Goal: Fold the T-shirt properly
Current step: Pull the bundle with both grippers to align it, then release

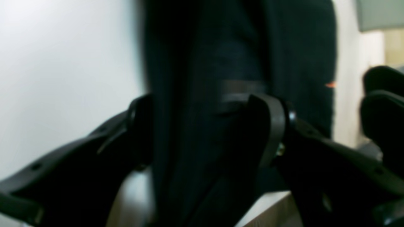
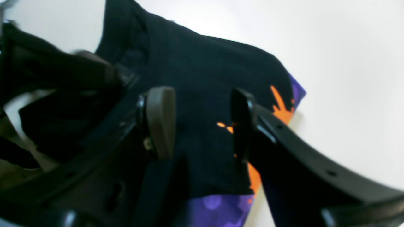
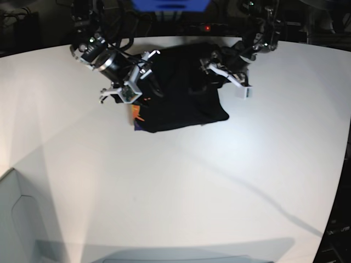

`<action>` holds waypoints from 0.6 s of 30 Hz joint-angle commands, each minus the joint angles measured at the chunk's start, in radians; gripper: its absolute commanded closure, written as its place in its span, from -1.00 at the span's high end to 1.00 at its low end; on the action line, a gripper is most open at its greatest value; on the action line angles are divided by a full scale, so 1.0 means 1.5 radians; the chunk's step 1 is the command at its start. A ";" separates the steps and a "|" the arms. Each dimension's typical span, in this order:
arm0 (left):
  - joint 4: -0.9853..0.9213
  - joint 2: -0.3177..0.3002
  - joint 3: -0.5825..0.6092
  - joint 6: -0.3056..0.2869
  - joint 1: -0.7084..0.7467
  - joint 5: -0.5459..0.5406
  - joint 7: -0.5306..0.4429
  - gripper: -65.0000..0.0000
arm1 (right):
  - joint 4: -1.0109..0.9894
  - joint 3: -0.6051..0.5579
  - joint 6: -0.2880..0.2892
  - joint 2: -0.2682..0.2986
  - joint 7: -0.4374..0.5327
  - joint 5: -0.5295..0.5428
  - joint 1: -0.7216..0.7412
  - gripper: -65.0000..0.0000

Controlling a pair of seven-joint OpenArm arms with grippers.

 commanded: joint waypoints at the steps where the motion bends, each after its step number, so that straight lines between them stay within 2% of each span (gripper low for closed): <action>1: -0.006 -0.005 0.008 0.002 0.001 -0.002 0.013 0.28 | 0.013 0.000 0.007 0.001 0.018 0.011 0.002 -0.10; 3: -0.018 -0.005 0.014 0.002 -0.001 -0.002 0.013 0.15 | 0.013 0.003 0.007 0.001 0.018 0.011 0.002 -0.10; 4: -0.024 -0.005 0.015 0.002 -0.002 -0.002 0.013 0.00 | 0.013 0.012 0.007 0.001 0.018 0.011 0.002 -0.10; 9: -0.046 -0.008 0.017 0.002 -0.025 -0.002 0.013 -0.99 | 0.013 0.085 0.007 -0.005 0.019 0.016 0.006 -0.10; 11: -0.059 -0.027 0.022 0.002 -0.050 -0.002 0.021 -1.00 | 0.013 0.108 0.007 -0.005 0.019 0.016 0.007 -0.10; 12: -0.070 -0.036 0.032 -0.001 -0.068 -0.002 0.038 -0.95 | 0.013 0.120 0.007 -0.005 0.019 0.016 0.008 -0.10; 14: -0.091 -0.052 0.056 -0.002 -0.120 -0.002 0.073 -1.00 | 0.013 0.145 0.007 -0.006 0.022 0.016 0.008 -0.10; 18: -0.140 -0.091 0.155 -0.003 -0.252 0.016 0.145 -1.00 | 0.014 0.207 0.007 -0.031 0.022 0.016 0.018 -0.10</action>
